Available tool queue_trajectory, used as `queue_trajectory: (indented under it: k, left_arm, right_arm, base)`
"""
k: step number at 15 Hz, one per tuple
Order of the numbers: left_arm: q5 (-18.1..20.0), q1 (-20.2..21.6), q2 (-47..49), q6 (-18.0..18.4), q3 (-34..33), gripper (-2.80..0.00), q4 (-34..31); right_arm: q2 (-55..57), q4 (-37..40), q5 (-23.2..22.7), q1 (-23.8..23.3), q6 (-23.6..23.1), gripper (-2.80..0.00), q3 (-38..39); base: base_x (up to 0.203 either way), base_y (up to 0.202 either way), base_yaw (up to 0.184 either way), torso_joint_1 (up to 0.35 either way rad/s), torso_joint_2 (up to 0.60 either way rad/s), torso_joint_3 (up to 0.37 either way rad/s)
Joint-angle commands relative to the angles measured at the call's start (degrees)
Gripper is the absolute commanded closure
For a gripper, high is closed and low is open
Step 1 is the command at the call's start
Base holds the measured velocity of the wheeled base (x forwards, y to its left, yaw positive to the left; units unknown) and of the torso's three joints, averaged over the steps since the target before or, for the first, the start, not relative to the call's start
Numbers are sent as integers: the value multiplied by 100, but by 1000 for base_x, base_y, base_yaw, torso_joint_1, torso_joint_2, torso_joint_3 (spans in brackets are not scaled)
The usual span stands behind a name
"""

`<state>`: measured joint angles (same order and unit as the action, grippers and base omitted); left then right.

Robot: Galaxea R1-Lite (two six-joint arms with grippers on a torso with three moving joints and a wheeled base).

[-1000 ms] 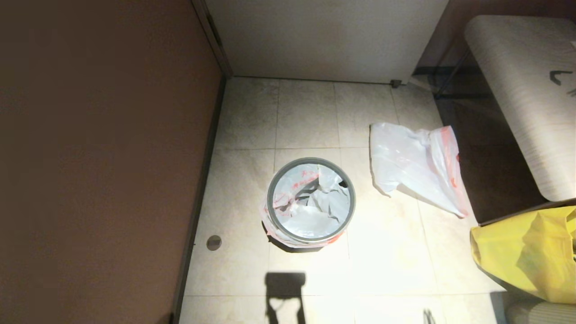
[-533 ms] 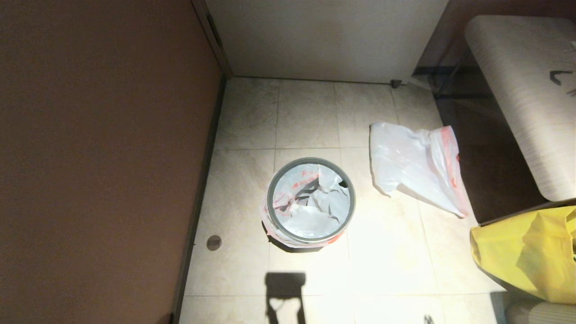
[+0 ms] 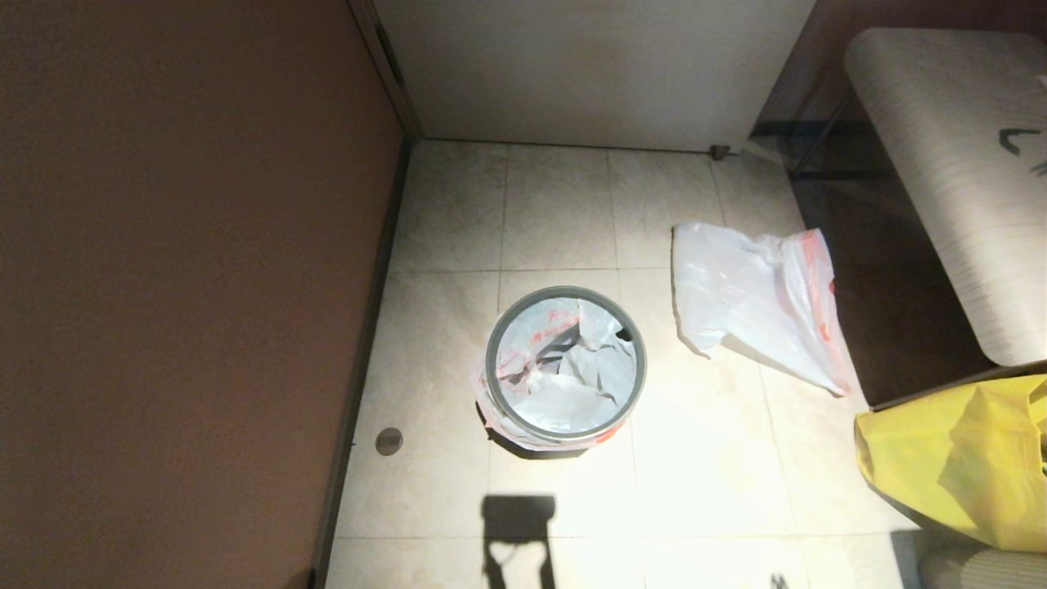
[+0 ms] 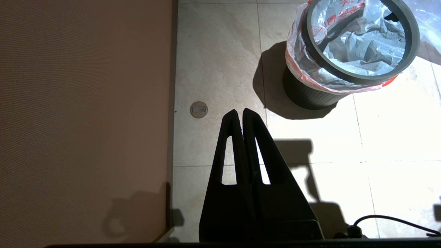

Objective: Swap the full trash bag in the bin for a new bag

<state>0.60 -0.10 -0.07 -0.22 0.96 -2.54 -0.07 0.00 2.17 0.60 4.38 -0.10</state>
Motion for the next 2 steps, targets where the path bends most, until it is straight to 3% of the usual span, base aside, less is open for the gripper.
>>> queue_trajectory:
  k: [1, 2]
  left_arm:
    - [2, 1, -1, -4, 3, 0, -1]
    - [2, 1, -1, -4, 0, 0, -1]
  right_arm:
    - [7, -18, 3, 2, 2, 0, 10]
    - [7, -18, 3, 2, 2, 0, 10]
  base:
    - [0, 0, 0, 0, 0, 0]
    - [0, 0, 0, 0, 0, 0]
